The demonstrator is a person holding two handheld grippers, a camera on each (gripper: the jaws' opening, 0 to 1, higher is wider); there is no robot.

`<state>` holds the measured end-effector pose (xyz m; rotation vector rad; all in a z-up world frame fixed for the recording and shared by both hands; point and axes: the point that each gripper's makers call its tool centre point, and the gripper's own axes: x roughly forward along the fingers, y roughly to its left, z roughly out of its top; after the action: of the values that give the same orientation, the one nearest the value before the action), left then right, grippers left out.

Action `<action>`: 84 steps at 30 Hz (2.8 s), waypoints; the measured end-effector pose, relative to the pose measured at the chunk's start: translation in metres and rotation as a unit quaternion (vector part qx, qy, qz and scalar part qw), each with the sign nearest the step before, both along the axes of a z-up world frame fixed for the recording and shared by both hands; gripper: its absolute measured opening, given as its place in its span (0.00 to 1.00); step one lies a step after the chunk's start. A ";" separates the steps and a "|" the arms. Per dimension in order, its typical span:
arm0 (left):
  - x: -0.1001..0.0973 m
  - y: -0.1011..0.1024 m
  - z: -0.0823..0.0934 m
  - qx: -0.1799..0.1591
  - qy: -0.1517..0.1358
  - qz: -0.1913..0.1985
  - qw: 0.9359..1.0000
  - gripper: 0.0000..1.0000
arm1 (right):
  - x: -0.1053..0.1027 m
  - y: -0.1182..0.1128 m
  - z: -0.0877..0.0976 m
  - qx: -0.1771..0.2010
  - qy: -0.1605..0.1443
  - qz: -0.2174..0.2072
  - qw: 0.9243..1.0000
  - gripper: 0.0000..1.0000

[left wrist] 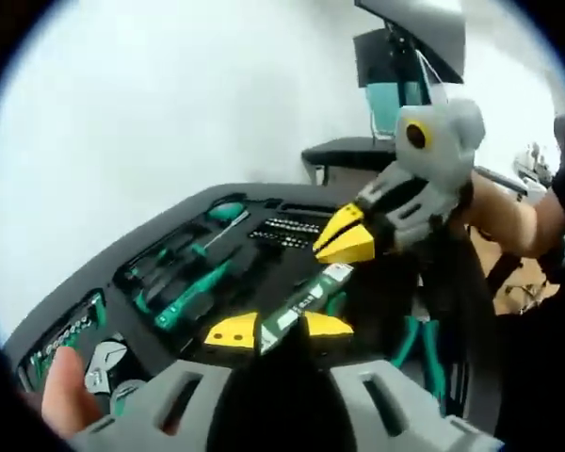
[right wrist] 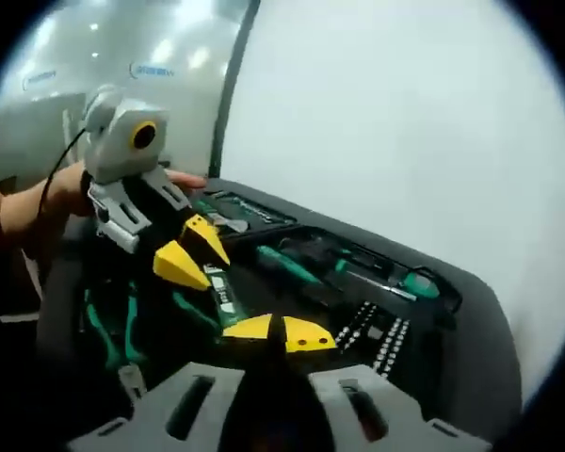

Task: Pick up the tools and put them into their designated positions in the toolbox.

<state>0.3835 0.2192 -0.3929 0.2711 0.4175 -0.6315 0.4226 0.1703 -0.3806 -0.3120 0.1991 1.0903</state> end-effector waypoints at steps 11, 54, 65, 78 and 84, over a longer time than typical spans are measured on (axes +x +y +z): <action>0.012 0.004 0.001 0.060 -0.024 0.012 0.998 0.09 | -0.049 -0.037 -0.019 -0.006 0.098 -0.030 0.995 0.27; 0.032 0.037 -0.004 0.048 0.000 0.070 0.996 0.03 | 0.023 0.049 0.010 0.033 0.020 -0.012 0.999 0.00; 0.022 0.030 -0.006 0.054 -0.015 0.054 0.997 0.02 | 0.022 0.050 -0.012 -0.012 0.001 -0.027 1.000 0.00; 0.031 0.026 -0.015 0.028 0.020 0.056 0.998 0.00 | 0.021 0.054 -0.019 -0.001 0.053 0.004 0.999 0.00; 0.008 0.062 0.020 -0.019 -0.025 0.123 0.992 0.02 | 0.060 -0.009 0.021 0.115 0.075 -0.096 0.986 0.00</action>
<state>0.3911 0.2813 -0.3729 0.1942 0.3826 -0.3905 0.4824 0.1618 -0.3592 -0.0033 0.2295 0.9345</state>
